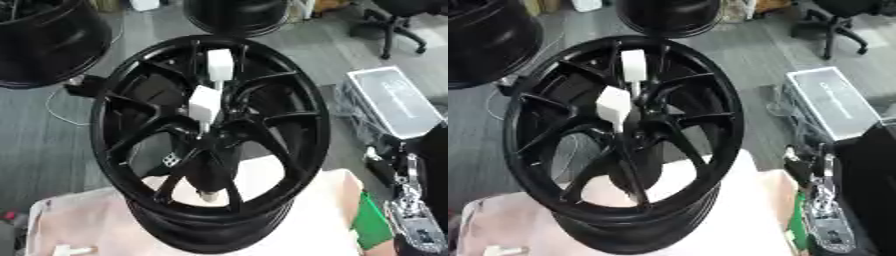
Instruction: Pull the pin out of the wheel hub.
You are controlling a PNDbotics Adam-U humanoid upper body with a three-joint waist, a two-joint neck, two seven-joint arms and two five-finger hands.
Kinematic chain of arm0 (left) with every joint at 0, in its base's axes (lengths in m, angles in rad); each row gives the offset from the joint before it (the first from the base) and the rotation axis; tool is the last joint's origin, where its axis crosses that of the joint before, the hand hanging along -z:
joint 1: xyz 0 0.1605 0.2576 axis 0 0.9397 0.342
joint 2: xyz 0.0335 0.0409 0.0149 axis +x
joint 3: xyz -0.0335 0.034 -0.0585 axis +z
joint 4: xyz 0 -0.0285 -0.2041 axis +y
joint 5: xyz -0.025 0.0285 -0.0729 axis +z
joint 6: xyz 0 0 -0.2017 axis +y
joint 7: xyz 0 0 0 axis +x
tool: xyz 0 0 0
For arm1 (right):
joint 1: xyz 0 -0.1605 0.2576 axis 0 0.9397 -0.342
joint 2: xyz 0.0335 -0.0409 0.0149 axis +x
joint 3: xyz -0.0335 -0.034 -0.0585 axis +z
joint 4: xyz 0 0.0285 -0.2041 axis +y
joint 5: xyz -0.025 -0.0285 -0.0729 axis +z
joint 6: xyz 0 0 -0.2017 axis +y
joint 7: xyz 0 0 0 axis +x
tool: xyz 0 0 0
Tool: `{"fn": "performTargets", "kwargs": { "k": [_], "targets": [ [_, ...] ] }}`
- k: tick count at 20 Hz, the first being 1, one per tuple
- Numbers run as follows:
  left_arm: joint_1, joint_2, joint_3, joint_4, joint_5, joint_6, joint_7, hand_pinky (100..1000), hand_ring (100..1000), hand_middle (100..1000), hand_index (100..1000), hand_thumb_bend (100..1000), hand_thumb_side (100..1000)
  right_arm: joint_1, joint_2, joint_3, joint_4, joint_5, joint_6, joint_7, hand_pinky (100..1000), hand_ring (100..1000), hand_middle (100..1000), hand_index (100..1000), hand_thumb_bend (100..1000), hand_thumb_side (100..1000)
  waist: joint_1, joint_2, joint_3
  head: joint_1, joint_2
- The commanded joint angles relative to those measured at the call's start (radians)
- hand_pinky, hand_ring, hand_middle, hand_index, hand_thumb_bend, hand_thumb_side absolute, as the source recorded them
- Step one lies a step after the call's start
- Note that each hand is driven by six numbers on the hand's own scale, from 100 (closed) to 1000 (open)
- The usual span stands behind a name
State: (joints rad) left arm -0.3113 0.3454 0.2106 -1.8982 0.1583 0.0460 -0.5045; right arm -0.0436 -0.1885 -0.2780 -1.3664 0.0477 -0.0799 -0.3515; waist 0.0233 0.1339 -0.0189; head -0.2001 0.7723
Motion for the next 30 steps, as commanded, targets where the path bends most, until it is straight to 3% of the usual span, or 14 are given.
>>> {"fn": "performTargets", "kwargs": {
  "k": [1,8,14,17,23,30],
  "targets": [
    [-0.073,0.115,-0.077,-0.056,-0.051,-0.057,-0.045,616,483,707,851,100,766,0.004,-0.04,-0.01,-0.011,-0.004,0.005,-0.006,466,529,757,776,100,160,0.007,-0.025,0.001,-0.015,-0.002],
    [-0.278,0.321,-0.283,-0.022,-0.177,-0.184,-0.171,617,490,718,829,120,711,0.013,-0.059,0.008,-0.006,0.001,0.011,0.01,466,530,757,783,100,184,0.021,-0.055,-0.017,-0.009,-0.002],
    [-0.447,0.485,-0.452,0.03,-0.223,-0.288,-0.275,607,488,708,819,168,734,0.008,-0.053,0.024,-0.005,0.0,0.016,0.026,466,530,757,799,100,197,0.015,-0.049,-0.048,0.015,-0.002],
    [-0.524,0.457,-0.529,0.083,-0.242,-0.335,-0.322,592,471,703,812,183,739,0.007,-0.052,0.025,-0.007,-0.003,0.017,0.024,466,530,757,807,100,202,0.014,-0.047,-0.05,0.01,-0.002],
    [-0.663,0.314,-0.682,0.237,-0.336,-0.432,-0.399,562,454,711,813,216,773,0.009,-0.048,0.022,-0.006,-0.007,0.017,0.02,467,530,757,812,100,209,0.012,-0.042,-0.035,-0.008,-0.002],
    [-0.691,0.209,-0.738,0.402,-0.437,-0.519,-0.402,562,453,737,831,246,782,0.008,-0.044,0.025,-0.006,-0.009,0.017,0.022,467,530,757,813,100,213,0.01,-0.039,-0.04,-0.008,-0.002]
  ]
}}
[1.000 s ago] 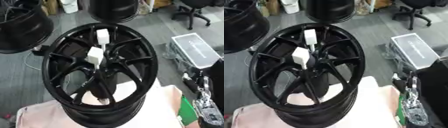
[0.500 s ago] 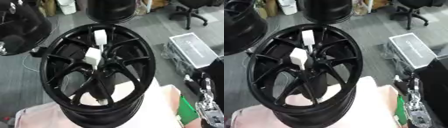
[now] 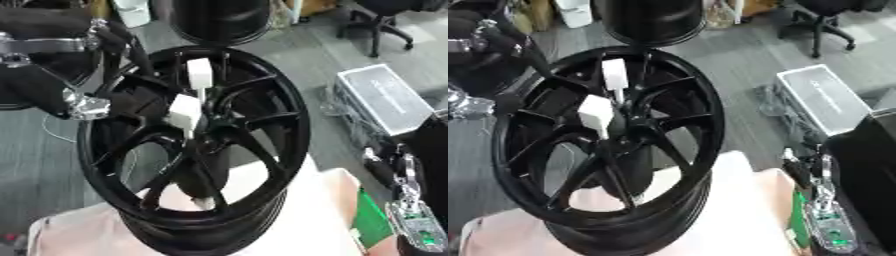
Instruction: Pull the pin out of the wheel hub.
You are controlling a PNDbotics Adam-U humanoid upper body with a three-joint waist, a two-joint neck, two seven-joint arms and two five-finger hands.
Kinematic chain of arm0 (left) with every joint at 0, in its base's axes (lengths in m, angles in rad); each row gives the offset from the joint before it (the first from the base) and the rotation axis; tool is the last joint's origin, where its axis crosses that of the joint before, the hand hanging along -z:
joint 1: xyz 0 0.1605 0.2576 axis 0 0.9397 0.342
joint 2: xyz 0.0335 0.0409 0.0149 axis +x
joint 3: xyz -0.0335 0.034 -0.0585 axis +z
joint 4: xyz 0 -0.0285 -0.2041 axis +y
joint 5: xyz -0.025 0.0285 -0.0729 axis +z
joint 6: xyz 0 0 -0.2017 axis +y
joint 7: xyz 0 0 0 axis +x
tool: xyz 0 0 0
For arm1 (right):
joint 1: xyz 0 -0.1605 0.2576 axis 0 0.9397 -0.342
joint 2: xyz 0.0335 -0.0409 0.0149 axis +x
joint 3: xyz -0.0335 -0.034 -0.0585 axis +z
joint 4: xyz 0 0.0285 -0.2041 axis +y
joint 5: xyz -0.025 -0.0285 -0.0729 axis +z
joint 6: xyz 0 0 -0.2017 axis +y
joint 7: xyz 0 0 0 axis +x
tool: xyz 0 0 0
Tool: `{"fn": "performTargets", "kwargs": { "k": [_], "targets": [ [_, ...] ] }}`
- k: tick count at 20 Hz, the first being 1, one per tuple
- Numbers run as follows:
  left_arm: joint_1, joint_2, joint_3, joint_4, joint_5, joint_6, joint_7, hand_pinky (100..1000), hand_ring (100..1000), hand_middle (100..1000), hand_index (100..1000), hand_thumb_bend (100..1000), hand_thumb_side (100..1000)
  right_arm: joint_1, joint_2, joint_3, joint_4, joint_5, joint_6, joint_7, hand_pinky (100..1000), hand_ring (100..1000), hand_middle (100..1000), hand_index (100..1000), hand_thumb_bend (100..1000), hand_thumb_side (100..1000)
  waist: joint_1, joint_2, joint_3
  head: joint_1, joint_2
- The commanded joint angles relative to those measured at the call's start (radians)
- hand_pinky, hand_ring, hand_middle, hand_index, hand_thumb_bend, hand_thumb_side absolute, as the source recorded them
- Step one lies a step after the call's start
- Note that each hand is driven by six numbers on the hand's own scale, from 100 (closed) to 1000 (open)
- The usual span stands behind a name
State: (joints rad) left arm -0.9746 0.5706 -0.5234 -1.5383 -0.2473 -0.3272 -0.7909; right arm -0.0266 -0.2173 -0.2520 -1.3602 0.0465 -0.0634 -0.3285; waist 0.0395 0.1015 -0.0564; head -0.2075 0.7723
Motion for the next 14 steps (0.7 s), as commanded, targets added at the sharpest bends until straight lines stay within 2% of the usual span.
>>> {"fn": "performTargets", "kwargs": {
  "k": [1,6,14],
  "targets": [
    [-0.03,-0.029,-0.006,0.065,-0.046,-0.159,-0.116,562,454,742,834,247,783,-0.01,-0.015,0.0,-0.012,-0.008,0.0,0.0,467,530,757,813,100,214,-0.007,-0.007,-0.003,0.0,-0.002],
    [-0.031,-0.086,0.01,0.158,-0.119,-0.212,-0.116,568,461,777,853,257,765,-0.011,-0.011,0.003,-0.012,-0.009,0.0,0.002,467,530,757,813,100,217,-0.01,-0.006,-0.007,-0.001,-0.002],
    [-0.011,-0.158,0.007,0.22,-0.234,-0.267,-0.079,560,455,800,883,236,752,-0.012,-0.006,0.006,-0.011,-0.011,-0.001,0.007,467,530,756,812,100,224,-0.014,-0.002,-0.014,0.003,-0.002]
  ]
}}
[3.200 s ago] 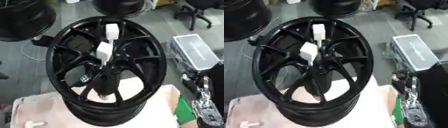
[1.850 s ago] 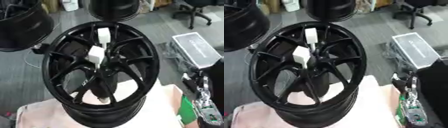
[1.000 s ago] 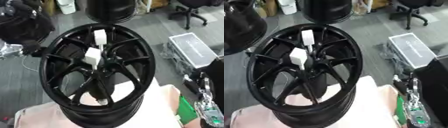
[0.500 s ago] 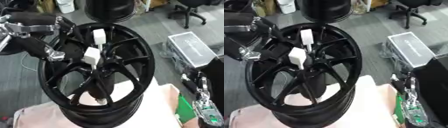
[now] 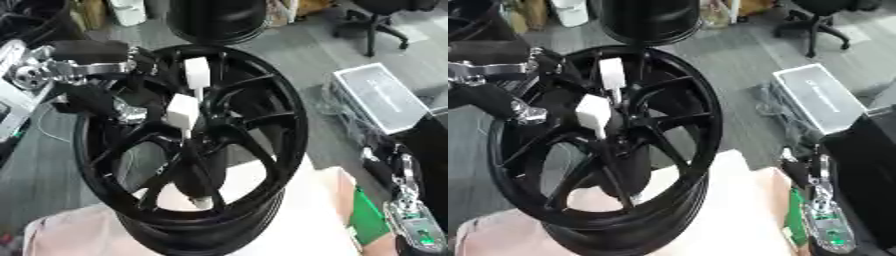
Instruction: Pull the pin out of the wheel hub.
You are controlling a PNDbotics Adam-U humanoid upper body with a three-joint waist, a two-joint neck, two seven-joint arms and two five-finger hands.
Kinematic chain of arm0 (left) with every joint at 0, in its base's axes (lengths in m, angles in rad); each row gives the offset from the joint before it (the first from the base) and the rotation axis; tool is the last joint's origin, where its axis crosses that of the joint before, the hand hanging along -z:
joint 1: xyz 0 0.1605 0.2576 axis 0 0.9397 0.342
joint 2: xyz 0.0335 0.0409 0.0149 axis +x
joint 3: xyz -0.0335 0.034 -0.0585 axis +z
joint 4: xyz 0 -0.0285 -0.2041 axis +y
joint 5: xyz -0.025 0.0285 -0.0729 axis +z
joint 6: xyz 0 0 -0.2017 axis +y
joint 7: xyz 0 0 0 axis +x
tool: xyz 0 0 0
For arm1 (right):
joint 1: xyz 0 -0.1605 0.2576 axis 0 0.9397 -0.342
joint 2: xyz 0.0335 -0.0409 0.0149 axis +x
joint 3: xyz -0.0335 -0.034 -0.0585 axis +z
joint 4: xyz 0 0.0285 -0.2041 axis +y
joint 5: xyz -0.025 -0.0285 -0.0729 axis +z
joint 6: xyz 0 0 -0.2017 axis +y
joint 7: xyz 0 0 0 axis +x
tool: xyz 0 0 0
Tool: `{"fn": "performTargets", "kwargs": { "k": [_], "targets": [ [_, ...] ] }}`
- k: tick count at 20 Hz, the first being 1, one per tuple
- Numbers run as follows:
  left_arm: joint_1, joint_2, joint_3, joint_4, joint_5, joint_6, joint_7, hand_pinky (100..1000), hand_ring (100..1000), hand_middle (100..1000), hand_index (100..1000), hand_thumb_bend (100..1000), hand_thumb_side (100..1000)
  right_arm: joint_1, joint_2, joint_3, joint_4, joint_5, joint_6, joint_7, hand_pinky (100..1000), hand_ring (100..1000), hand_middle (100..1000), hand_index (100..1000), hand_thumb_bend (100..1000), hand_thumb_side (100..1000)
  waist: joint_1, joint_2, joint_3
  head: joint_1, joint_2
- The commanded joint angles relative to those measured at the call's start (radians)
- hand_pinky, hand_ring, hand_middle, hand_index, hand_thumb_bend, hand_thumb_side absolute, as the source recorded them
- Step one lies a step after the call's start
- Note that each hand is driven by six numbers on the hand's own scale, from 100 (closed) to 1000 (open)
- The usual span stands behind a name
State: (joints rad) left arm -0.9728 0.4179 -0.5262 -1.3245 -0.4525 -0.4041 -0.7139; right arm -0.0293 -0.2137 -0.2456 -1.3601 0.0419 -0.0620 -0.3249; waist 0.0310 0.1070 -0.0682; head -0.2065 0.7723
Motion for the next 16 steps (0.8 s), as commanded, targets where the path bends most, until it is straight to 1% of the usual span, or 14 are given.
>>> {"fn": "performTargets", "kwargs": {
  "k": [1,10,13,14,16],
  "targets": [
    [-0.012,-0.011,0.008,0.012,-0.035,-0.194,-0.15,559,454,800,884,235,749,-0.01,-0.01,0.0,-0.011,-0.006,-0.002,0.004,467,530,756,812,100,224,-0.006,-0.007,-0.003,0.004,-0.002],
    [-0.005,-0.042,-0.001,0.031,-0.029,-0.208,-0.149,556,446,788,885,203,724,-0.012,-0.007,0.004,-0.011,-0.007,-0.004,0.011,468,531,756,811,100,229,-0.008,-0.007,-0.01,0.01,-0.002],
    [-0.003,-0.048,-0.007,0.03,-0.018,-0.21,-0.166,553,435,758,870,179,694,-0.013,-0.007,0.005,-0.01,-0.006,-0.004,0.012,468,531,756,811,100,226,-0.008,-0.007,-0.013,0.012,-0.002],
    [-0.002,-0.05,-0.009,0.029,-0.015,-0.211,-0.173,549,427,742,859,166,663,-0.013,-0.007,0.005,-0.01,-0.006,-0.005,0.013,468,531,756,811,100,227,-0.008,-0.007,-0.014,0.013,-0.002],
    [-0.001,-0.052,-0.013,0.029,-0.009,-0.216,-0.187,543,416,722,849,159,632,-0.015,-0.007,0.006,-0.009,-0.006,-0.005,0.014,469,531,757,812,100,228,-0.008,-0.008,-0.015,0.015,-0.002]
  ]
}}
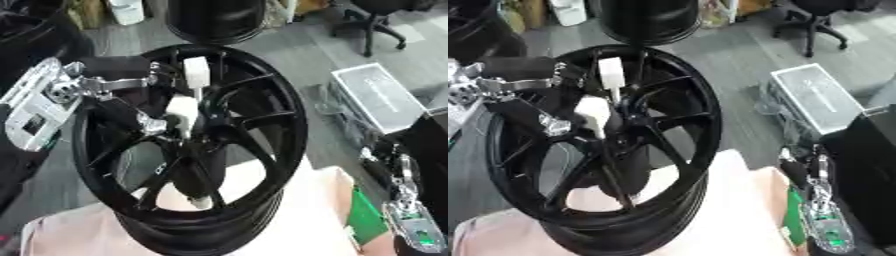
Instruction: Pull the pin out of the wheel hub.
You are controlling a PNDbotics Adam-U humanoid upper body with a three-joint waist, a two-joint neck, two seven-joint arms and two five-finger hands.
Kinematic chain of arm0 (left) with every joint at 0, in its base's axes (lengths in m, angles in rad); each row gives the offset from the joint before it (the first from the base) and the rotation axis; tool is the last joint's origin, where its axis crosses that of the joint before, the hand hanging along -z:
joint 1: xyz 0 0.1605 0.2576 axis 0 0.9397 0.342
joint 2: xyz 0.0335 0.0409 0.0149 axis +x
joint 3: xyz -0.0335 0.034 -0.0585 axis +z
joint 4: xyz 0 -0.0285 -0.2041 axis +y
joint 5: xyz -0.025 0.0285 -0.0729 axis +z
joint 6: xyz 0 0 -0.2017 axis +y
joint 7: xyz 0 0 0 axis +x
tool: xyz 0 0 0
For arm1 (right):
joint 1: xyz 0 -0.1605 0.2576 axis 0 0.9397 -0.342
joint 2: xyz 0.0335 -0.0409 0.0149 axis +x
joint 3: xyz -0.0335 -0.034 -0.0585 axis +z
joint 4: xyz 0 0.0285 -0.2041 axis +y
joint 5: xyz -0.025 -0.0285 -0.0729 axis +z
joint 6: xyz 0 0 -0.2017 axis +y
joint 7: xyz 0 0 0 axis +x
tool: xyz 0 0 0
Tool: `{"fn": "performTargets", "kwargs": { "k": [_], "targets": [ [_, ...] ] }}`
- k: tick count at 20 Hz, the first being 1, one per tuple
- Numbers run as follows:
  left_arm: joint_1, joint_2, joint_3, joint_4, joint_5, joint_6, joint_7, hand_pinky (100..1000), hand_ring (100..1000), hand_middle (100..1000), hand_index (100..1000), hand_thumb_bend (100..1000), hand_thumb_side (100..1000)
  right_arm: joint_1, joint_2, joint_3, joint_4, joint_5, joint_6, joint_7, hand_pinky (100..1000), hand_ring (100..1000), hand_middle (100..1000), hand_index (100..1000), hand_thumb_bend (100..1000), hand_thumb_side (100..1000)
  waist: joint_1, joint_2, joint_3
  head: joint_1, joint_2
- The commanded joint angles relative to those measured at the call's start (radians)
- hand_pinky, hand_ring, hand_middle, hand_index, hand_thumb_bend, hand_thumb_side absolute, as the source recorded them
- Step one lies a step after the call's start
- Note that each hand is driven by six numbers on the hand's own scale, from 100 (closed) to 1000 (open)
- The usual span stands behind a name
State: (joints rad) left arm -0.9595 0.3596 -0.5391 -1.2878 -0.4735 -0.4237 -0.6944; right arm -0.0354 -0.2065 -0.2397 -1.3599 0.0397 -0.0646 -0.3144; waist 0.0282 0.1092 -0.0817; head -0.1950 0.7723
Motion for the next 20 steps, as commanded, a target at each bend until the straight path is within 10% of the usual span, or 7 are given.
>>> {"fn": "performTargets", "kwargs": {
  "k": [1,10,20],
  "targets": [
    [-0.013,0.006,-0.003,-0.009,0.015,-0.2,-0.21,540,405,706,841,143,589,-0.009,-0.014,0.0,-0.009,-0.004,-0.003,0.004,469,531,757,812,100,227,-0.005,-0.01,-0.002,0.005,-0.002],
    [-0.005,0.007,-0.023,0.005,0.017,-0.257,-0.213,507,346,551,752,100,352,-0.01,-0.013,0.0,-0.008,-0.005,-0.004,0.005,469,532,757,812,100,230,-0.004,-0.01,-0.005,0.008,-0.002],
    [-0.022,0.015,0.002,0.01,0.137,-0.206,-0.213,423,218,261,557,100,360,-0.009,-0.012,0.0,-0.006,-0.007,-0.004,0.005,470,531,757,811,100,237,-0.009,-0.012,-0.003,0.008,-0.002]
  ]
}}
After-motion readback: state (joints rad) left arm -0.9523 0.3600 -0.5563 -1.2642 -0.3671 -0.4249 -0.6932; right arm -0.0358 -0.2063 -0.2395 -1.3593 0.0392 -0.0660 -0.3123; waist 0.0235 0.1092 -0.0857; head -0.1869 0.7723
